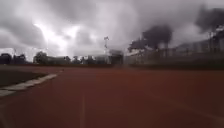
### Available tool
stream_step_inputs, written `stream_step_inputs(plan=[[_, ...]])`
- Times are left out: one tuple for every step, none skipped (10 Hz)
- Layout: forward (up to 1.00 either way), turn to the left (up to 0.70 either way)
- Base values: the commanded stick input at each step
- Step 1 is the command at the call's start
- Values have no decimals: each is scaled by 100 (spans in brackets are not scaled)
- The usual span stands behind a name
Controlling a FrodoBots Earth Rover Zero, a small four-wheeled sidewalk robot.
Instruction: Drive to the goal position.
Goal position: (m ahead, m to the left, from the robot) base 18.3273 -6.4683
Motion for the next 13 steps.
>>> stream_step_inputs(plan=[[0,0],[0,0],[0,0],[0,0],[0,0],[0,0],[14,0],[46,0],[70,0],[70,0],[70,0],[70,0],[70,0]])
